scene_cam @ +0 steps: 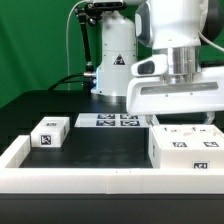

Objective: Assemble cabinet

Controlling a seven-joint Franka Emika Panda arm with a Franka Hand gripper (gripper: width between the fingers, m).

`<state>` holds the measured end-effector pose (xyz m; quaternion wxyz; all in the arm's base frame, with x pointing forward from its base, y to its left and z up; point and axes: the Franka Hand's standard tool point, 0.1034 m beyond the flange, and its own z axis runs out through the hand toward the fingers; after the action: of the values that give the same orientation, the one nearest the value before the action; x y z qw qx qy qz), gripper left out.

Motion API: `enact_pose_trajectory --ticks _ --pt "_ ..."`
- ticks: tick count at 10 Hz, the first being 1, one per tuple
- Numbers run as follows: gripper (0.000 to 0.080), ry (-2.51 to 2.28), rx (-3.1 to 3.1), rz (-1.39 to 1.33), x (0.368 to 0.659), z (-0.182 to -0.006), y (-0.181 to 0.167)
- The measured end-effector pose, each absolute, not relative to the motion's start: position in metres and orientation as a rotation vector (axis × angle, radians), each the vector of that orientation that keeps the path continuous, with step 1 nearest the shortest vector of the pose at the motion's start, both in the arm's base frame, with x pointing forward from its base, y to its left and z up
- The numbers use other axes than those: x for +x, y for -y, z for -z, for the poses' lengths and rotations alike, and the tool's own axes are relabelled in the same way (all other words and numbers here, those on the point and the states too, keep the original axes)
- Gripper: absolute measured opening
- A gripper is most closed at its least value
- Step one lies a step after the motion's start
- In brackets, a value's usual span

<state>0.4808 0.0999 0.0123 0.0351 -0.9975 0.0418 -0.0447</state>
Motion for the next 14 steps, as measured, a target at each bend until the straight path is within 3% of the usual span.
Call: enact_pose_trajectory --ticks 14 --pt "0.0797 -0.022 -3.113 0.153 0.484 -0.005 -0.084"
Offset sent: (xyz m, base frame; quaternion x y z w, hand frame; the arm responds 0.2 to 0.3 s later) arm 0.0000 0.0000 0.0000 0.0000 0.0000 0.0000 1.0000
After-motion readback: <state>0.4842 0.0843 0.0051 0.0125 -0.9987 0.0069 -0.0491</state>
